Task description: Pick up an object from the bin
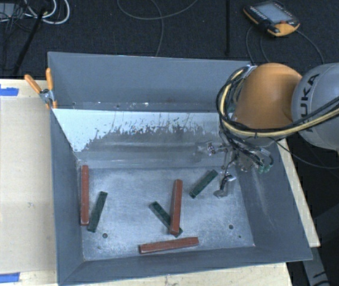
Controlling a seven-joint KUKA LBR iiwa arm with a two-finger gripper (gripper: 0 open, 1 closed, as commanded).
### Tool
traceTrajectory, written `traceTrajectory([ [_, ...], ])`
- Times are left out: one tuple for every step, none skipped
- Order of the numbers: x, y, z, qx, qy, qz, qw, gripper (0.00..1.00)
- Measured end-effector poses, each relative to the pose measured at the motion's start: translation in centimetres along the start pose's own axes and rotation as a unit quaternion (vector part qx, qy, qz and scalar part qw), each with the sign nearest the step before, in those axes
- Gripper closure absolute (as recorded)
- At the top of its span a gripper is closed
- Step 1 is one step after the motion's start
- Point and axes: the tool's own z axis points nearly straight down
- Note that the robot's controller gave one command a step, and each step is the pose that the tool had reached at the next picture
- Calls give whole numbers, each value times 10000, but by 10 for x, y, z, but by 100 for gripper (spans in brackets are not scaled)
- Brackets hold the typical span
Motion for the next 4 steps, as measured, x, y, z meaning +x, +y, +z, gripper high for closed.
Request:
traceTrajectory([
  [7,1,73,-6,6,-1347,9909,0],
  [2,-2,72,-3,-6,-1732,9849,100],
  [2,-2,72,-3,-6,-1732,9849,100],
  [4,-1,67,-25,28,-1732,9849,100],
])
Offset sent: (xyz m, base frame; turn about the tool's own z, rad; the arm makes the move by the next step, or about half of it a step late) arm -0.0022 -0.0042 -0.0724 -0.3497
